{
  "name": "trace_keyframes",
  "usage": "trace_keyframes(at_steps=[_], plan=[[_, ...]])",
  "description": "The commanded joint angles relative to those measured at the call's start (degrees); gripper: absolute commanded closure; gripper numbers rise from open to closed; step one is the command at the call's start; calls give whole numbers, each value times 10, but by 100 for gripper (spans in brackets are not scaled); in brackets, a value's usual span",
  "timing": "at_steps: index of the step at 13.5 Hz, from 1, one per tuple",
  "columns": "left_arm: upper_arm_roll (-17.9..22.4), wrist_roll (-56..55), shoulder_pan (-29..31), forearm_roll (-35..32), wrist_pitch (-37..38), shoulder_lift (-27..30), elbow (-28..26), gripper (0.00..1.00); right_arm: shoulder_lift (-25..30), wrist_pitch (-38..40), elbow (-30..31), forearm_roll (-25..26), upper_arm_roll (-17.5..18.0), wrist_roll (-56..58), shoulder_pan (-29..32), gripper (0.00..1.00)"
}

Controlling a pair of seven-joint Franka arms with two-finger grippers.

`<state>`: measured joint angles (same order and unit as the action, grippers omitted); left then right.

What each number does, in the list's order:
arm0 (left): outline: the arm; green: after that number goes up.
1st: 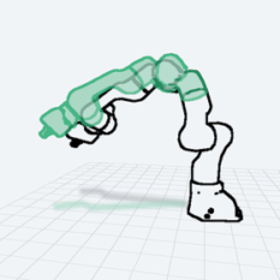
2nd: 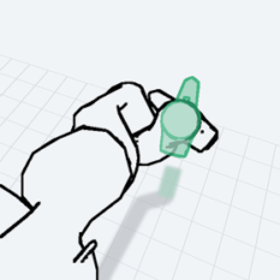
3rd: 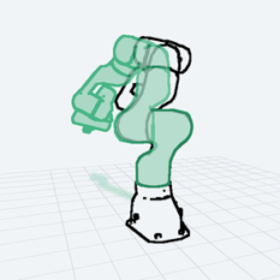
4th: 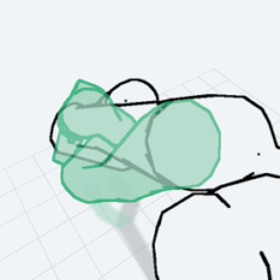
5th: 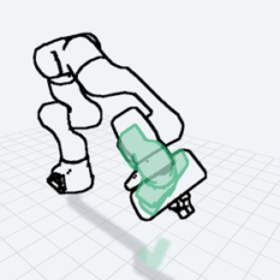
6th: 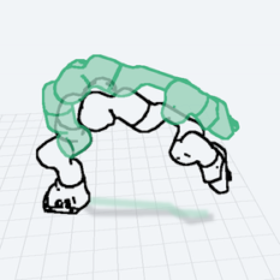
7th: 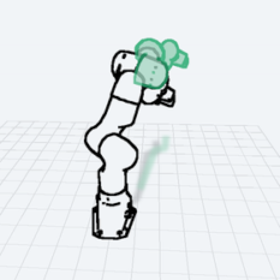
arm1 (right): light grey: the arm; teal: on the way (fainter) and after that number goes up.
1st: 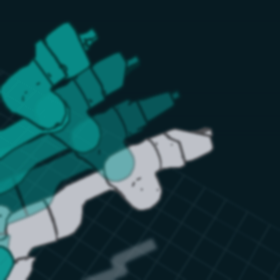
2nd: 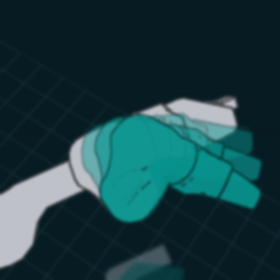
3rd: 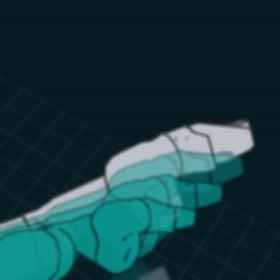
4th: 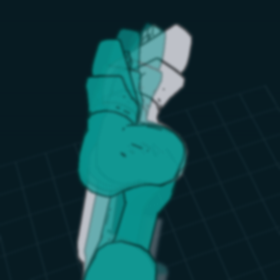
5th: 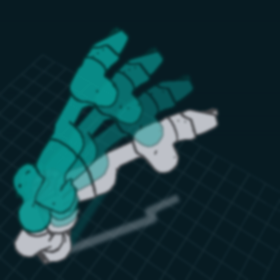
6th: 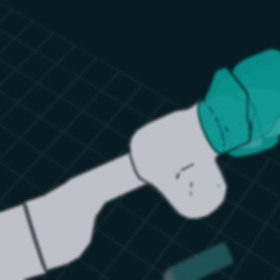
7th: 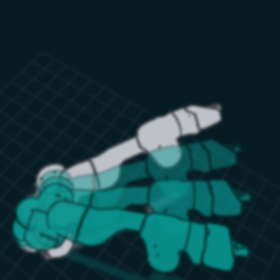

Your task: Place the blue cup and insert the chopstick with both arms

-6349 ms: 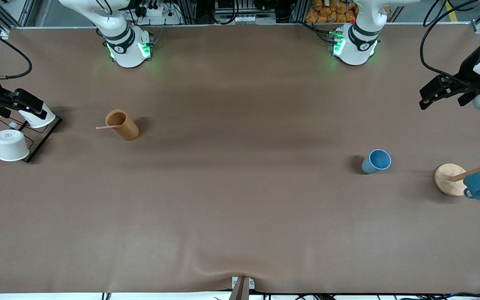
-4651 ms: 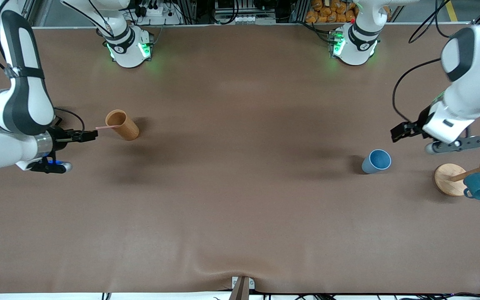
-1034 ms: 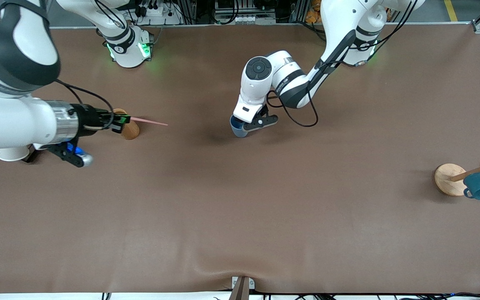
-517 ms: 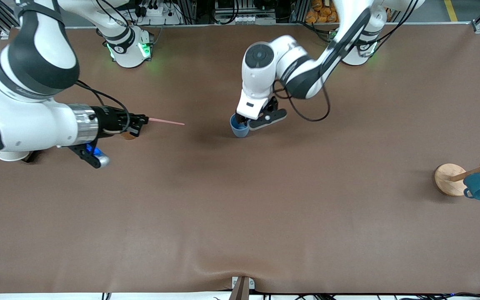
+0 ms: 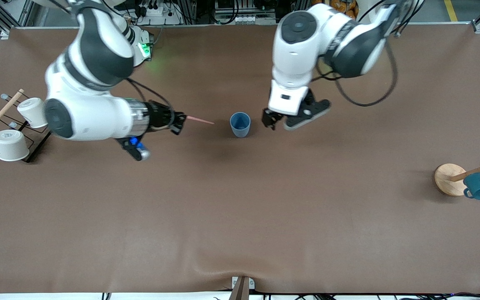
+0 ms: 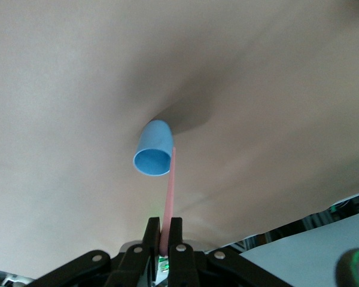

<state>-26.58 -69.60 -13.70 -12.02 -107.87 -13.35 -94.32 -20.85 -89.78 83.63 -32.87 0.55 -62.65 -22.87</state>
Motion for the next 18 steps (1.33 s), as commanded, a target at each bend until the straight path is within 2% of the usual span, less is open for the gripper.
trace_keyframes(at_steps=[1, 5, 11, 12, 13, 14, 16, 17, 18], plan=[[-6, 71, 47, 19, 42, 24, 26, 0, 13, -34, 43, -30, -5, -26, -16, 100], [-7, 189, 110, 20, 97, 39, 47, 0, 8, -86, 57, -30, -5, -60, -60, 100], [-8, 307, 178, 21, 126, 60, 59, 0, 6, -144, 89, -25, -6, -73, -103, 100], [-6, 317, 182, 21, 138, 61, 70, 0, 6, -145, 92, -24, -6, -76, -107, 73], [-2, 335, 184, 21, 144, 61, 78, 0, 4, -145, 92, -24, -6, -84, -107, 11], [-3, 356, 196, 20, 145, 61, 82, 0, 3, -144, 91, -22, -6, -101, -107, 0], [0, 411, 210, 25, 147, 65, 83, 0, 5, -139, 86, -21, -7, -112, -101, 0], [30, 435, 204, 38, 151, 78, 82, 0, 10, -131, 77, -19, -12, -109, -96, 0], [72, 466, 183, 52, 161, 84, 82, 0, 13, -89, 56, -10, -26, -108, -86, 0]])
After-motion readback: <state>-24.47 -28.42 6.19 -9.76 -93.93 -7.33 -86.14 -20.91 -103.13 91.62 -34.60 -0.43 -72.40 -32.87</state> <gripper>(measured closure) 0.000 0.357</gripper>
